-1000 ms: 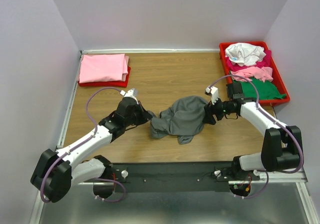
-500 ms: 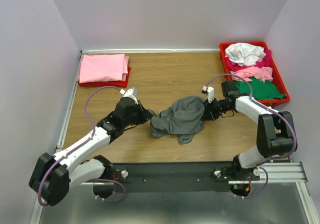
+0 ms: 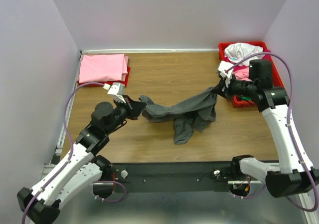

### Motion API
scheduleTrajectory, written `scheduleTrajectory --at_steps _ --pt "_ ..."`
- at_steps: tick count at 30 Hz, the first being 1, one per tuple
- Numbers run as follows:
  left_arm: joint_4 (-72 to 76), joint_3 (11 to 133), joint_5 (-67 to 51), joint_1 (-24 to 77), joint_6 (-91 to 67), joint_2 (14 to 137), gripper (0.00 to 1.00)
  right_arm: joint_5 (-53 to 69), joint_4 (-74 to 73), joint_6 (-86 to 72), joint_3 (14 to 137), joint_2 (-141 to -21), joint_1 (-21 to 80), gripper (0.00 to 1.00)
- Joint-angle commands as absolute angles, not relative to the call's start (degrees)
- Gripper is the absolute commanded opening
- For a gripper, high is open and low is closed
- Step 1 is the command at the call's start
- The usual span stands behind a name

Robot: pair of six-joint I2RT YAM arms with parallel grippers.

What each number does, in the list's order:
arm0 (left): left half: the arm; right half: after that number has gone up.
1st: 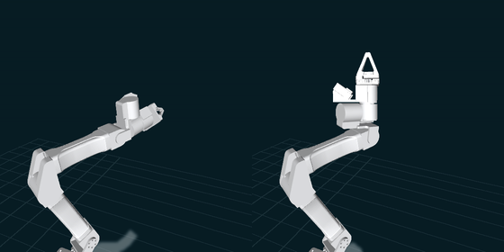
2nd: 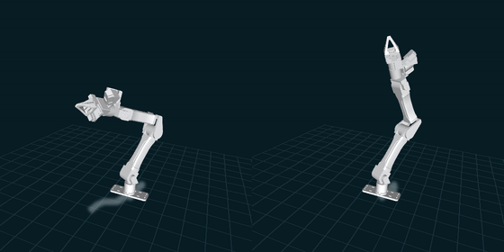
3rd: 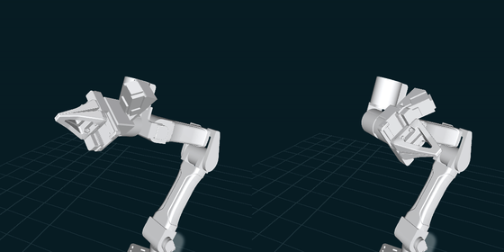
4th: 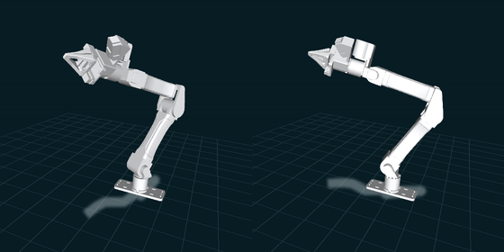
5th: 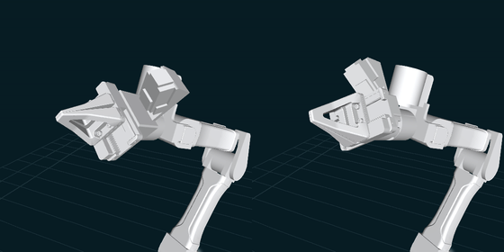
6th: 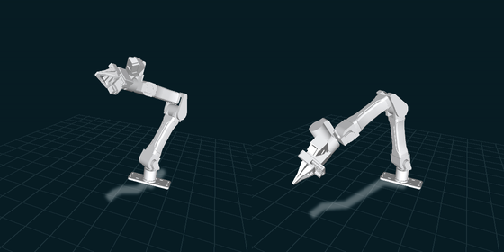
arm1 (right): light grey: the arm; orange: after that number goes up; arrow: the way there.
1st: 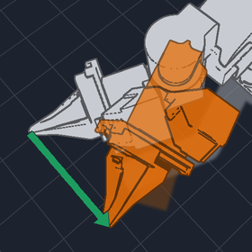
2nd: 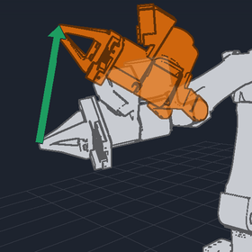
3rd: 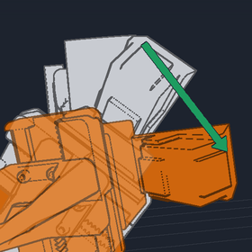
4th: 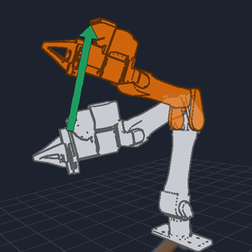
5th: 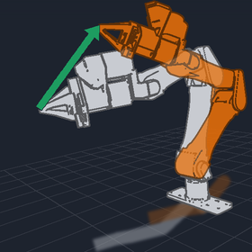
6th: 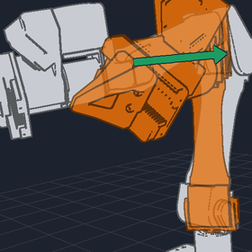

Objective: Fold and stack the t-shirts
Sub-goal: Flatten the tshirt out

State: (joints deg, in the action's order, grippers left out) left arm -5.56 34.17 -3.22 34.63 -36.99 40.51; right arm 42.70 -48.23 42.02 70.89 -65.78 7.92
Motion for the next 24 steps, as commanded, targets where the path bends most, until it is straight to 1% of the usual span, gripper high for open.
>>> scheduleTrajectory --at_steps 1,5,8,9,19,24 --pt "-2.11 40.06 -0.89 34.89 -29.54 34.9 0.0 41.58 -55.02 43.95 78.03 -63.9 8.26 0.0" --pt "-2.37 45.34 -0.97 34.89 -24.62 33.49 0.0 40.87 -55.55 42.28 85.67 -64.33 8.26 0.01" --pt "-2.72 49.03 -0.53 34.89 -22.68 33.22 0.0 40.61 -55.72 40.7 89.02 -64.69 8.35 0.0" --pt "-2.72 49.83 2.0 34.89 -21.72 33.14 0.0 40.52 -55.72 40.43 90.95 -64.86 8.26 0.0" --pt "-0.88 56.95 3.95 34.81 -17.67 35.68 0.0 40.34 -54.5 37.01 98.78 -67.41 7.47 0.0" --pt "1.31 62.65 7.98 34.89 -12.67 38.57 0.0 35.44 -50.54 32.09 104.48 -71.35 7.03 0.0"
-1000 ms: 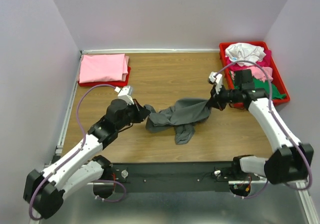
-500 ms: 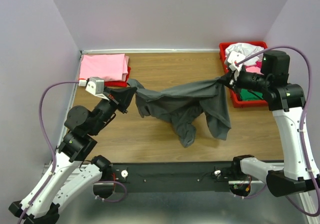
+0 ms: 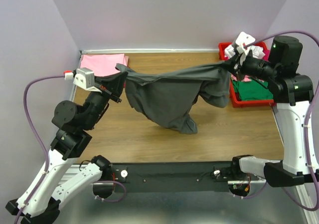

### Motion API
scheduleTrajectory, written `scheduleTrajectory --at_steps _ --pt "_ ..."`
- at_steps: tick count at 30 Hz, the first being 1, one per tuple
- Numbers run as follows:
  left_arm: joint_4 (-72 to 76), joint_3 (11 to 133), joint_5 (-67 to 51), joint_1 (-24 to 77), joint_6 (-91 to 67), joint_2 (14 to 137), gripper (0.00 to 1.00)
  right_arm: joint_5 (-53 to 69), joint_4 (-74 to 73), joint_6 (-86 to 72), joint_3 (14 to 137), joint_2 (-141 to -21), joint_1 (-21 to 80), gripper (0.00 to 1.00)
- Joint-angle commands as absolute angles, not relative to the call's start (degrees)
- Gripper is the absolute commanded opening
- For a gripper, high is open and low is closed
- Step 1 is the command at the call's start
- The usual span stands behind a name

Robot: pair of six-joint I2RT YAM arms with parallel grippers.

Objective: Fold and stack the t-shirts
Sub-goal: Flatten the tshirt out

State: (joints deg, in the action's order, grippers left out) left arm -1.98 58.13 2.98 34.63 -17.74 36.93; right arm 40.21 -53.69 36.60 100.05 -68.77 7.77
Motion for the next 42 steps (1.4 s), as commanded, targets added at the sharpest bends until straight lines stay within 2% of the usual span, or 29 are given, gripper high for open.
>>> scheduleTrajectory --at_steps 1,10,17,22,24,27,28,31,35,39,41,42 --pt "1.84 65.19 8.78 34.89 -11.87 39.37 0.0 34.72 -49.41 30.86 105.37 -72.24 7.03 0.0" --pt "7.72 78.38 18.27 34.89 -3.09 50.09 0.0 29.01 -44.74 27.34 117.49 -84.09 7.12 0.0" --pt "10.72 91.04 18.89 34.81 3.24 58.53 0.0 25.05 -39.64 24.96 124.79 -89.46 7.03 0.0" --pt "10.81 98.96 16.89 34.89 4.57 62.67 0.0 25.57 -38.67 24.43 125.42 -88.51 7.03 0.0" --pt "10.37 97.92 15.3 34.89 3.44 61.1 0.0 28.72 -38.93 25.66 120.97 -84.76 7.12 0.01" --pt "8.27 88.63 11.18 34.89 1.15 54.53 0.0 34.08 -42.0 33.72 112.79 -78.25 7.12 0.0" --pt "7.3 85.29 8.03 34.89 -1.82 52.23 0.0 34.8 -43.93 36.71 106.41 -73.79 7.12 0.01" --pt "1.42 70.18 0.3 34.8 -7.8 42.33 0.0 35.51 -55.16 49.27 96.28 -67.52 7.12 0.0" --pt "-4.3 45.0 -15.88 34.98 -27.08 27.99 0.0 29.3 -68.8 62.92 73.9 -56.19 7.03 0.0" --pt "-4.57 26.92 -34.49 35.07 -43.72 21.38 0.0 22.87 -72.85 65.57 62.0 -52.13 7.03 0.01" --pt "-8.77 22.61 -37.52 35.07 -46.14 19.26 0.0 21.71 -73.47 65.04 59.77 -51.94 7.03 0.11" --pt "-11.57 22.59 -38.14 35.16 -46.06 17.33 0.06 20.75 -73.65 64.69 59.5 -52.47 7.03 0.31"
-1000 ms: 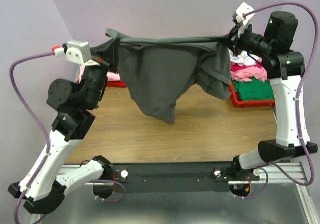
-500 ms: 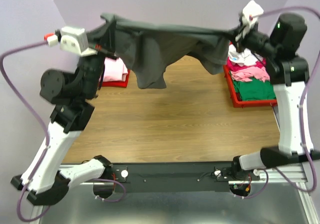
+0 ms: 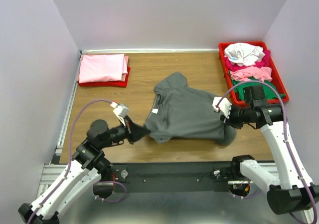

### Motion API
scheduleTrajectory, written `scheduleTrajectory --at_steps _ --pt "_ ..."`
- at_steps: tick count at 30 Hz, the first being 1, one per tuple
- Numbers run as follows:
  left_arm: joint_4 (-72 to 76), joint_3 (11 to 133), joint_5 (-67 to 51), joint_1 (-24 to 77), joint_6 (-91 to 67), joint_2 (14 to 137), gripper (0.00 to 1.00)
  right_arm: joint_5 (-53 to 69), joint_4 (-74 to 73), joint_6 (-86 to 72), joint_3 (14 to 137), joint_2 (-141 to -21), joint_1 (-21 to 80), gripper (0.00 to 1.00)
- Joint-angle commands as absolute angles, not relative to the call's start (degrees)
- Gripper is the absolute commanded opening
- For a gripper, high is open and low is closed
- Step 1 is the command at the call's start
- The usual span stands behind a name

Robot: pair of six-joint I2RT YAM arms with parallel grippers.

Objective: Fold and stack the t-shirts
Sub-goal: Flatten the tshirt out

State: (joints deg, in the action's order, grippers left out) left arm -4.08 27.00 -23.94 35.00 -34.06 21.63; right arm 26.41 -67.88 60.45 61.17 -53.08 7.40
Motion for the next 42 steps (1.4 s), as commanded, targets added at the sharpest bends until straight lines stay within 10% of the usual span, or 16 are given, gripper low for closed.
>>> scheduleTrajectory --at_steps 1,3,10,20,30,42 --pt "-18.48 24.15 -37.97 35.07 -45.45 16.79 0.16 20.39 -74.09 63.9 59.94 -53.08 7.12 0.48" --pt "-26.07 27.58 -37.36 35.16 -39.86 17.83 0.44 19.78 -74.7 63.55 62.47 -54.92 7.12 0.82" --pt "-40.62 41.21 -21.93 35.16 -30.68 25.29 0.66 22.49 -65.87 53.22 67.67 -59.84 7.03 0.87" --pt "-6.68 52.58 -12.83 31.03 -20.07 71.09 0.68 35.83 -43.16 27.25 63.46 -74.52 3.54 0.86" --pt "-18.8 99.29 -10.46 25.84 -7.03 118.87 0.62 51.15 -34.45 26.63 52.48 -71.55 -9.93 0.86" --pt "-27.95 123.31 -16.96 23.64 -7.03 140.44 0.52 52.38 -34.1 26.72 51.24 -69.87 -10.11 0.86"
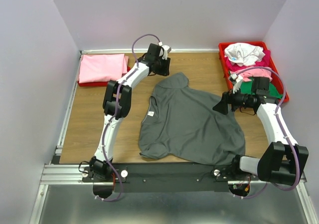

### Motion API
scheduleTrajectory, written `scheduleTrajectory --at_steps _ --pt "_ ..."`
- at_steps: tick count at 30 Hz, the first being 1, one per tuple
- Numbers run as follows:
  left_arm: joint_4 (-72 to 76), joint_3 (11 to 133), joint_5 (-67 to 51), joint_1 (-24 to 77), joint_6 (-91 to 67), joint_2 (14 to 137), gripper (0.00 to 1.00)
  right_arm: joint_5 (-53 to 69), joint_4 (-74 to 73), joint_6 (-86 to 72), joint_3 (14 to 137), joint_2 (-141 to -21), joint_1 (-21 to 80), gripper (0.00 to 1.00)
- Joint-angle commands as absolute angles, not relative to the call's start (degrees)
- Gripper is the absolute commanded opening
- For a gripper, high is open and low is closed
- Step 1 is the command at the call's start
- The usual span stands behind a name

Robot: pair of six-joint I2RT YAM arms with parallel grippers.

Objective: Fold and stack the t-shirts
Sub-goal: Flatten the tshirt out

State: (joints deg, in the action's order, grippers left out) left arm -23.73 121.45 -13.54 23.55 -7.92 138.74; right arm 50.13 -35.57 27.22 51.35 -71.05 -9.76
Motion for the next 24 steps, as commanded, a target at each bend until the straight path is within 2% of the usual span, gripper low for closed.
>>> scheduleTrajectory --at_steps 1,7,11,13,14,15,19,24 --pt "-28.38 123.14 -18.44 23.73 -6.94 141.32 0.51 52.47 -34.1 26.72 51.33 -69.61 -10.02 0.86" --pt "-28.21 119.1 -21.36 23.73 -6.42 141.07 0.46 52.12 -34.01 26.63 51.33 -69.7 -10.02 0.86" --pt "-30.58 118.13 -16.97 23.64 -5.01 141.15 0.41 52.12 -34.1 26.54 51.24 -69.35 -10.02 0.86" --pt "-30.5 116.64 -14.95 22.77 -5.45 140.02 0.22 51.94 -34.1 26.54 51.07 -69.17 -10.02 0.86" --pt "-29.63 114.72 -14.25 21.81 -6.41 139.23 0.04 51.94 -34.1 26.46 50.98 -69.08 -10.02 0.86" --pt "-28.92 113.39 -13.11 21.27 -7.2 138.0 0.02 51.94 -34.1 26.46 50.98 -69.0 -10.02 0.86" --pt "-23.75 105.67 -3.2 17.95 -10.1 128.27 0.0 51.94 -34.1 26.46 50.89 -68.91 -10.02 0.86" --pt "-23.02 105.19 -1.67 14.07 -10.72 124.01 0.0 52.21 -34.1 26.63 50.89 -69.08 -10.11 0.86"
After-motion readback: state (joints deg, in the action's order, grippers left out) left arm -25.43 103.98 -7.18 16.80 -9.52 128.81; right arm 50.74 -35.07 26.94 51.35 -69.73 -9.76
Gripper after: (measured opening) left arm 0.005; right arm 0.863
